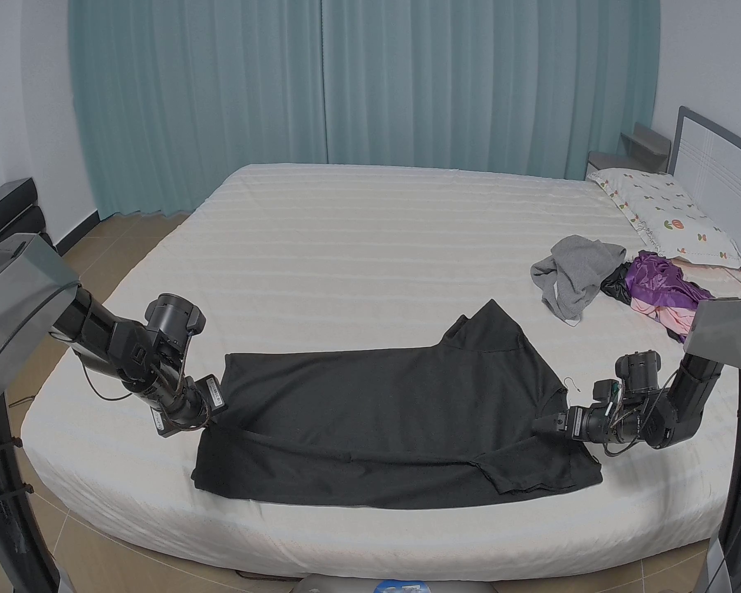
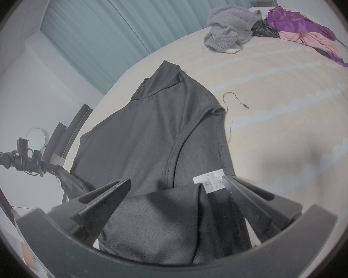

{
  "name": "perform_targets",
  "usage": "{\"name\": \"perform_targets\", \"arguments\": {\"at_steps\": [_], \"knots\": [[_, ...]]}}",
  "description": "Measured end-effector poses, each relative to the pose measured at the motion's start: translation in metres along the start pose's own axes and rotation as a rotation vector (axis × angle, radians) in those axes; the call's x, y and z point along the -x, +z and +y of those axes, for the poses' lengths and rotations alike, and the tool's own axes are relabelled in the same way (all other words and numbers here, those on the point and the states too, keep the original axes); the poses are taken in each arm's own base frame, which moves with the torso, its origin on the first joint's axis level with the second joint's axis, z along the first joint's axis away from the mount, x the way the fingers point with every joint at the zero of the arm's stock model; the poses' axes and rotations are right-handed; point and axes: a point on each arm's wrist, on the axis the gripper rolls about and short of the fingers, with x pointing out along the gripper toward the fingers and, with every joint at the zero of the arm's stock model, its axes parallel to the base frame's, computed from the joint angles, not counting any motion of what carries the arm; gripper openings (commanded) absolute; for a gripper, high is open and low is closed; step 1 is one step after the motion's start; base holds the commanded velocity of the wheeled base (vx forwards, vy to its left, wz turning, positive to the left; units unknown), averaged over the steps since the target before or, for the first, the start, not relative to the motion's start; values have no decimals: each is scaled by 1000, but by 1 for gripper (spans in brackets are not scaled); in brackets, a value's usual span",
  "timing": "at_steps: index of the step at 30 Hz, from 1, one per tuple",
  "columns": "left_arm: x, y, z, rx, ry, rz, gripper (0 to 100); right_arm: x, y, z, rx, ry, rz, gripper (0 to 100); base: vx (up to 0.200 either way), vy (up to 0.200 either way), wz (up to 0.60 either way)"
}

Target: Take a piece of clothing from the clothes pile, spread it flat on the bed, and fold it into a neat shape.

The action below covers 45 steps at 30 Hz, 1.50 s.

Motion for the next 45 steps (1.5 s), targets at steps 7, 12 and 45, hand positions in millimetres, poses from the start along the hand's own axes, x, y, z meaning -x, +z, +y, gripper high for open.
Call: {"name": "perform_targets", "arguments": {"at_steps": [7,12,45], "knots": [[0,0,0,0,1,1,0,2,-4,-3,-10,14,21,0,0,0,0],[0,0,0,0,1,2,0,6,-6,-4,-20,24,32,0,0,0,0],[58,-37,30,-5,62,83,0,131,-24,10,-81,193,-54,0,0,0,0]]}}
